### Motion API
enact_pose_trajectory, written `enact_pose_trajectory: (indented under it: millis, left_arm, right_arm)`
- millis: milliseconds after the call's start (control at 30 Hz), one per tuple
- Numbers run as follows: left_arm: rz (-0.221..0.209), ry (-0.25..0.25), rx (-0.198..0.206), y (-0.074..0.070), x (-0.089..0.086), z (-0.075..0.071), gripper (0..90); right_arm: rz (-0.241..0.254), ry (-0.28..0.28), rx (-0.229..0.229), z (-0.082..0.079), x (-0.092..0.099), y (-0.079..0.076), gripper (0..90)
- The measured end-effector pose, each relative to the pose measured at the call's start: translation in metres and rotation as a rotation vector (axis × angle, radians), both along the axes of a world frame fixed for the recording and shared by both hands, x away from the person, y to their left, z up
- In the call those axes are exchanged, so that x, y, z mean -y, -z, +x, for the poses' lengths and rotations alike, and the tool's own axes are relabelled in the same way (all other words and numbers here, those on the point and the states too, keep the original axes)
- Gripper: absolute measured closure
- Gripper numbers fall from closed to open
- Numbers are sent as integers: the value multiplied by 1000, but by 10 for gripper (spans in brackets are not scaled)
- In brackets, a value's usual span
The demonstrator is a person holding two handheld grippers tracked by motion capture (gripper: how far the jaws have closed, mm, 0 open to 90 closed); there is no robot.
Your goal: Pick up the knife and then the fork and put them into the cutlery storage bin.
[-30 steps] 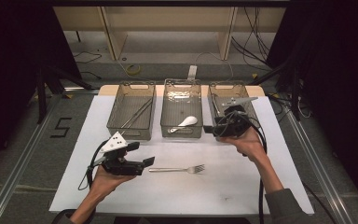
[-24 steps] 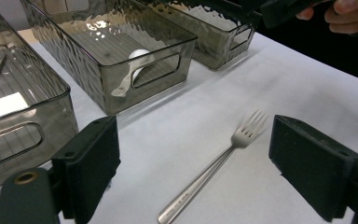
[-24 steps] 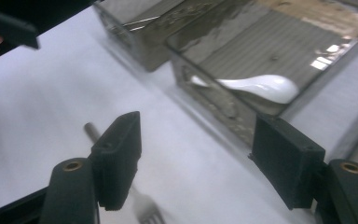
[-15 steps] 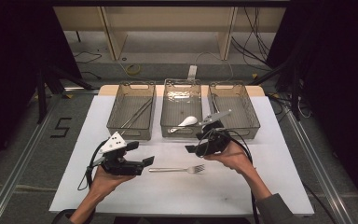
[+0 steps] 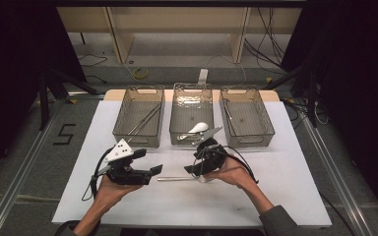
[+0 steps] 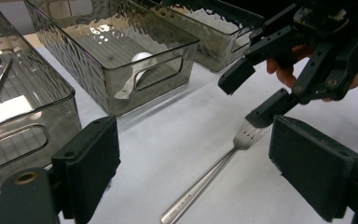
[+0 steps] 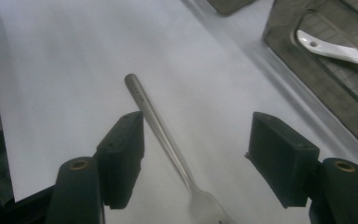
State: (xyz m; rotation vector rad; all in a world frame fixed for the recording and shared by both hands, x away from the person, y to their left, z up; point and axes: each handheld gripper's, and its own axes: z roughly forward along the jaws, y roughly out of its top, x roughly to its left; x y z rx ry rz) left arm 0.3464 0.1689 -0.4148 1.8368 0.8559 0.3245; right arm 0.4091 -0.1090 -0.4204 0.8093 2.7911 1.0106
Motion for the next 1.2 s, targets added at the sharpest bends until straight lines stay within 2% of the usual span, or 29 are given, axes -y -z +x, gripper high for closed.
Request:
enact_pose_trajectory:
  millis: [133, 200, 300, 367, 500, 600, 1200]
  left_arm:
    - [-6, -3, 2, 0, 0, 0, 153]
    - [-5, -2, 4, -1, -1, 0, 153]
    - [-3, -3, 5, 0, -1, 0, 153]
    - [-4, -6, 7, -1, -1, 0, 153]
    - [-4, -6, 7, -1, -1, 0, 153]
    - [-13, -9, 5, -1, -1, 0, 153]
    - [-14, -9, 9, -1, -2, -1, 153]
  right_arm:
    - [-19, -20, -6, -1, -7, 6, 397]
    - [-33, -23, -31, -2, -11, 10, 413]
    - [-47, -28, -38, -1, -13, 13, 423]
    - [-76, -33, -56, -1, -17, 18, 440]
    - [-112, -49, -51, 0, -21, 24, 469]
    - [-123, -48, -69, 0, -24, 28, 483]
    - [-171, -82, -85, -1, -32, 38, 516]
